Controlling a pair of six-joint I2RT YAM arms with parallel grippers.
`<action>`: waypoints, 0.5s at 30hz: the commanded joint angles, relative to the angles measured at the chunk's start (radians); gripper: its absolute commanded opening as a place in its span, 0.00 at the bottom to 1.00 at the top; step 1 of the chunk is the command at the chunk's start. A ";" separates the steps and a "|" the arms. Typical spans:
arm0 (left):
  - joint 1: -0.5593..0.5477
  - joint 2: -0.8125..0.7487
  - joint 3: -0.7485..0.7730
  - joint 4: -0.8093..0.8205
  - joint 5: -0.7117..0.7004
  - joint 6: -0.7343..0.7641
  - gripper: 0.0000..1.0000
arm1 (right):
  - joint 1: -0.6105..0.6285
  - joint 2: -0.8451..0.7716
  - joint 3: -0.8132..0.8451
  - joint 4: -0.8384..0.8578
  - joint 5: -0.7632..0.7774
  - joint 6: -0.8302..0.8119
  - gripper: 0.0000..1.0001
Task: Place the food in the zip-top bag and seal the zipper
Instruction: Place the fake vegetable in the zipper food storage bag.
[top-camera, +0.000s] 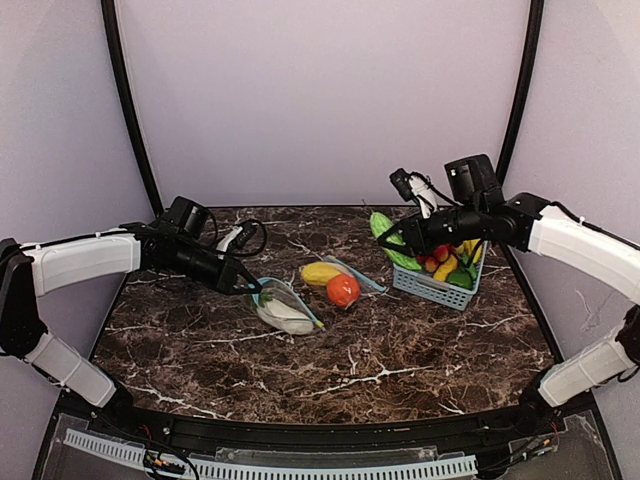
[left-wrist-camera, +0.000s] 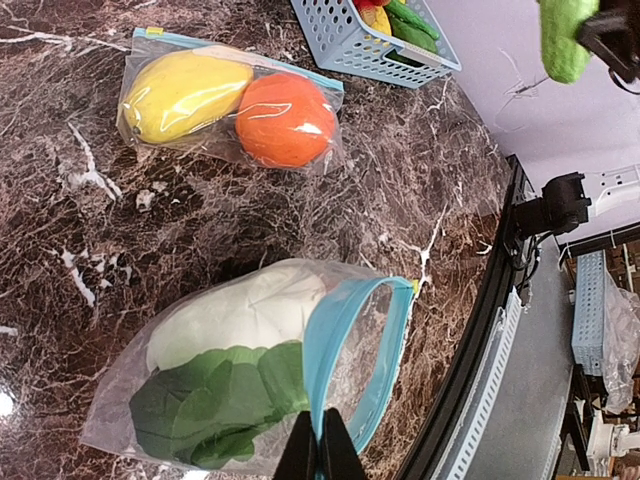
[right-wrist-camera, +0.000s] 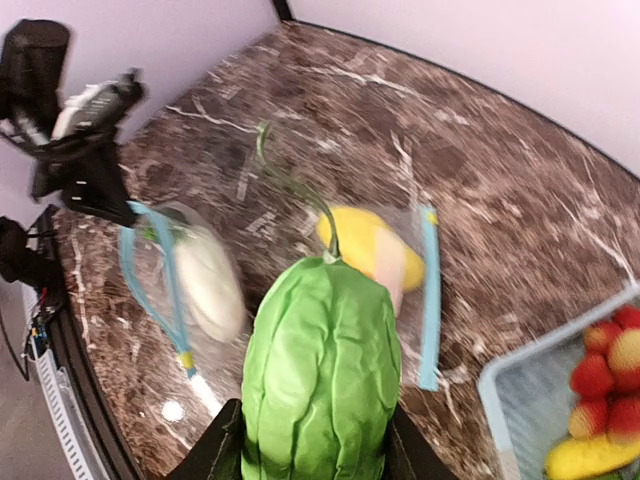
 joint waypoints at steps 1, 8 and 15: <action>0.000 0.001 -0.003 0.000 0.038 0.000 0.01 | 0.158 -0.051 -0.110 0.336 0.011 0.056 0.39; 0.001 0.015 0.008 -0.024 0.011 0.004 0.01 | 0.348 0.058 -0.178 0.727 0.149 0.050 0.38; 0.002 0.010 0.014 -0.038 -0.028 0.020 0.01 | 0.465 0.237 -0.147 0.959 0.206 0.023 0.38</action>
